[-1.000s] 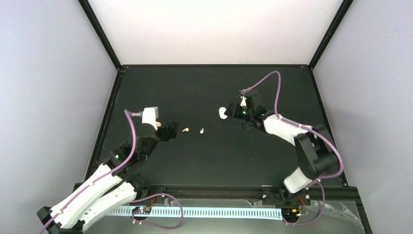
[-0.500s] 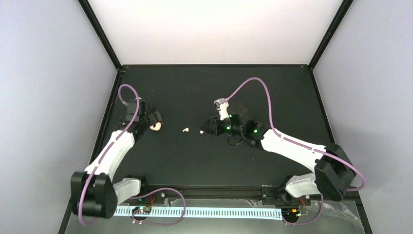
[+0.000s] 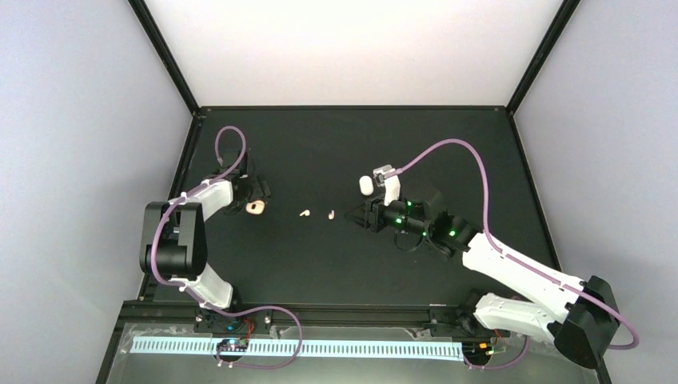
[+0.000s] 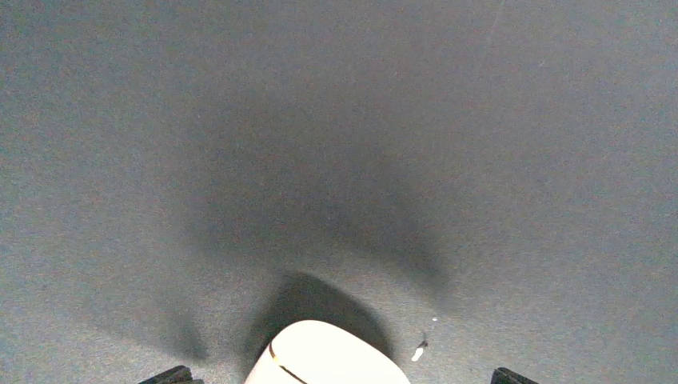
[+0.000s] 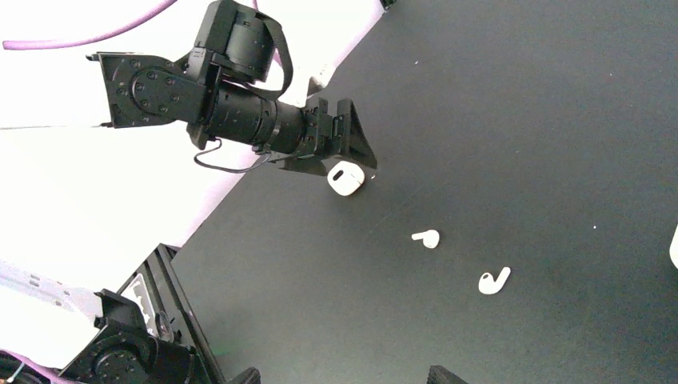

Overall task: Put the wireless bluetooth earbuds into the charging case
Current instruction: Pick up the charging case at the center of the board.

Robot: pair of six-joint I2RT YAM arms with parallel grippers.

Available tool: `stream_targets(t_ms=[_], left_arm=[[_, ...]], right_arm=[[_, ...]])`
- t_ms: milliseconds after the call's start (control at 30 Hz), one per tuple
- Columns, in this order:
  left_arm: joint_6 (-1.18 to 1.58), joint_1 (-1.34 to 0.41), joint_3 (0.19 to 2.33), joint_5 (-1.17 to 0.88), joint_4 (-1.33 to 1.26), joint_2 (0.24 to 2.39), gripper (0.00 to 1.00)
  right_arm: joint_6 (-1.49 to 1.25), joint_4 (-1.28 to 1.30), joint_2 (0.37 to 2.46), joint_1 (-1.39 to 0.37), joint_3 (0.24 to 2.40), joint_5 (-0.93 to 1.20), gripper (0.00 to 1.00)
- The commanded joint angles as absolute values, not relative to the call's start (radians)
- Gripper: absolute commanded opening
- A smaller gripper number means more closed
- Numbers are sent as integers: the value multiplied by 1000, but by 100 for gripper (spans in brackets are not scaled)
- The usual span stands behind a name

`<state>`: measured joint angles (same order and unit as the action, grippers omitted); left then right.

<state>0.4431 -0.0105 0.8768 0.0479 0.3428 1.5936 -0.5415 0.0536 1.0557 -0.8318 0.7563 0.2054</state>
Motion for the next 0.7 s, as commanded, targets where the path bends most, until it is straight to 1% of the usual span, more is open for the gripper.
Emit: stream_targets(t_ms=[0, 100, 233, 400, 467, 533, 667], left_arm=[[412, -3, 928, 35, 343, 1646, 96], [417, -4, 954, 44, 372, 1676, 89], [452, -9, 965, 65, 412, 1696, 78], [458, -29, 958, 66, 430, 1703, 58], [461, -41, 952, 66, 434, 1703, 52], [465, -56, 945, 63, 434, 1700, 48], [481, -98, 914, 49, 426, 1665, 45]], right_arm=[[-512, 85, 1066, -838, 775, 210, 54], [-515, 81, 1087, -839, 787, 219, 54], [-508, 81, 1099, -839, 804, 217, 54], [-486, 101, 1102, -838, 827, 201, 54], [-479, 110, 1102, -839, 829, 199, 54], [-476, 113, 1098, -838, 828, 197, 54], [-478, 109, 1092, -838, 813, 192, 54]])
